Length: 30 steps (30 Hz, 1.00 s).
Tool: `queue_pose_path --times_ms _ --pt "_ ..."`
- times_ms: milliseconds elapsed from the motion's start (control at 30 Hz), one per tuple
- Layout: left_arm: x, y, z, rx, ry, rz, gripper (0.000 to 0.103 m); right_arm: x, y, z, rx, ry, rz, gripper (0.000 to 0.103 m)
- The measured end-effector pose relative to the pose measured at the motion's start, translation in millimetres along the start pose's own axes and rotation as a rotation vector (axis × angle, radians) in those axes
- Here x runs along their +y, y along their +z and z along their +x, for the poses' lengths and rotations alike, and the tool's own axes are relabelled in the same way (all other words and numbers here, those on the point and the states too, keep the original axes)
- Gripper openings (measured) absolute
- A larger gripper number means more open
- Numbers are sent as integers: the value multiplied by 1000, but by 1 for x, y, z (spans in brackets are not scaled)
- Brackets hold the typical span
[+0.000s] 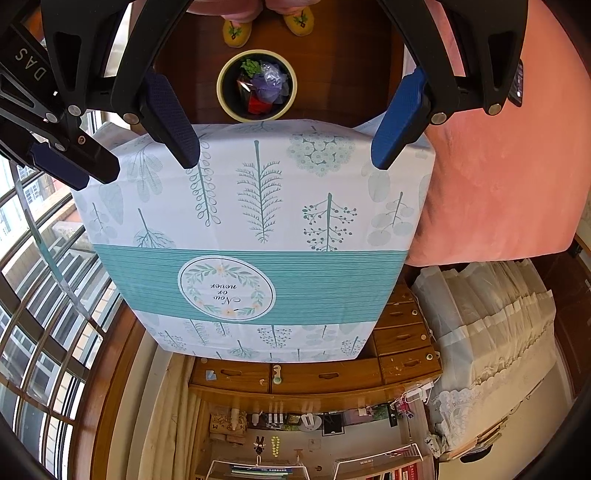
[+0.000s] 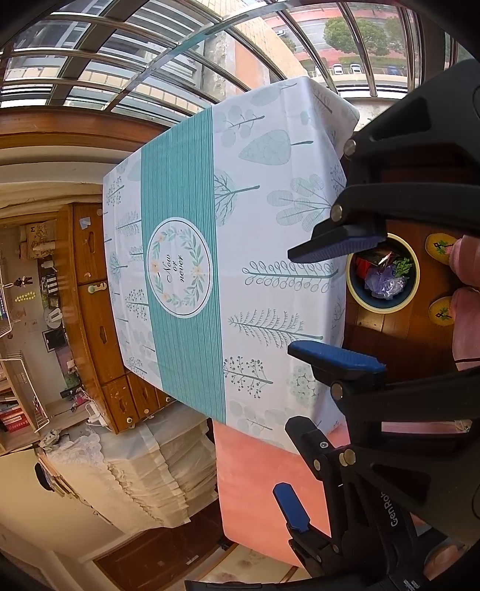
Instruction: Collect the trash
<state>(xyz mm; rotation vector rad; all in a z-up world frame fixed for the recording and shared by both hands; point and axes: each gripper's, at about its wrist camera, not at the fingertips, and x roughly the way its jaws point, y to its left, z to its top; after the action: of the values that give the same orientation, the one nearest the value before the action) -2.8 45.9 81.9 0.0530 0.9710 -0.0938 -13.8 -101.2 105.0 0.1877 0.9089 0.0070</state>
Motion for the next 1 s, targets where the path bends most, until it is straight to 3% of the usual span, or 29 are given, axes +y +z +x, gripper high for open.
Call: queue_pose_path --times_ms 1000 --pt "-3 -4 -1 9 11 -13 95 0 0 0 4 9 -6 40"
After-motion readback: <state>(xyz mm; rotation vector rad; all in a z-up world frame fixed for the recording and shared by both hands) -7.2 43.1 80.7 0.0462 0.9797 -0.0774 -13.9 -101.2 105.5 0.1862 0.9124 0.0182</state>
